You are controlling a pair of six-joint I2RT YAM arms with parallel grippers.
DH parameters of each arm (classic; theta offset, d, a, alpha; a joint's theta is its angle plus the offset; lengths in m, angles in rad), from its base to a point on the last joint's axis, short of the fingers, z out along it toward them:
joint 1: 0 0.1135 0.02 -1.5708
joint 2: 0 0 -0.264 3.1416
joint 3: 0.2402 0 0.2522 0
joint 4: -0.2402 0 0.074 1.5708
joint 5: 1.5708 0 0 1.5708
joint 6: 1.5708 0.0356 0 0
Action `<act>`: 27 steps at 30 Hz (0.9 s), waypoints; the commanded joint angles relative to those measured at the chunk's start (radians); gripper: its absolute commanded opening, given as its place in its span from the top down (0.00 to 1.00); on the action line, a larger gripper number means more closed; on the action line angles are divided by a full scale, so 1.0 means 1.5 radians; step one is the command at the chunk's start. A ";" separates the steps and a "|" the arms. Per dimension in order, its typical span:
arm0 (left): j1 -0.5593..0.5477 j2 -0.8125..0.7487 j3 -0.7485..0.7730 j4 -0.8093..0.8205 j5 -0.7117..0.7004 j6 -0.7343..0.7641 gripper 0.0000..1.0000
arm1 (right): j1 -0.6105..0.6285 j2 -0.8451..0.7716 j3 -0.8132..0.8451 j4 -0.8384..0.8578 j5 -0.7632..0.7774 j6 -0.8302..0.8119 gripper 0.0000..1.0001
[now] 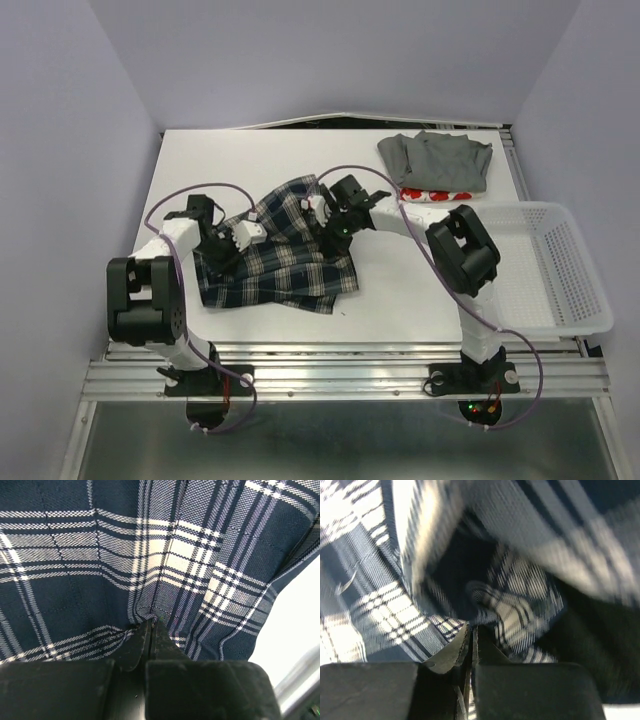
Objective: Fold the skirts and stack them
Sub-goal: Fold the skirt
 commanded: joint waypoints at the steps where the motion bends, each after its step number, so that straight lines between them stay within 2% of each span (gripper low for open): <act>1: 0.004 0.052 0.088 0.075 -0.009 -0.113 1.00 | -0.082 0.068 0.129 0.015 0.084 0.035 0.99; 6: 0.004 0.120 0.228 0.082 -0.011 -0.166 1.00 | -0.122 0.086 0.281 -0.039 0.066 0.011 0.99; 10: 0.004 0.129 0.339 0.046 -0.005 -0.169 1.00 | -0.122 0.041 0.301 -0.066 0.028 -0.004 0.99; 13: 0.004 0.120 0.392 -0.022 0.018 -0.152 1.00 | -0.122 0.002 0.304 -0.095 0.009 -0.007 0.99; 15: 0.003 0.083 0.392 -0.078 0.028 -0.130 1.00 | -0.122 -0.021 0.291 -0.115 -0.001 -0.012 0.99; 19: -0.006 -0.002 0.331 -0.174 0.021 -0.035 1.00 | -0.122 -0.101 0.206 -0.145 -0.008 -0.040 0.99; 21: -0.027 -0.045 0.247 -0.198 0.000 0.008 1.00 | -0.122 -0.121 0.124 -0.148 -0.001 -0.050 0.99; 22: -0.035 -0.056 0.213 -0.197 -0.026 0.013 1.00 | -0.122 -0.128 0.092 -0.142 0.005 -0.049 0.99; 24: -0.057 -0.077 0.081 -0.167 -0.053 0.020 1.00 | -0.113 -0.130 0.006 -0.117 0.013 -0.052 0.99; 27: -0.104 -0.053 0.010 -0.082 -0.092 -0.009 1.00 | -0.094 -0.079 -0.050 -0.087 0.035 -0.048 0.99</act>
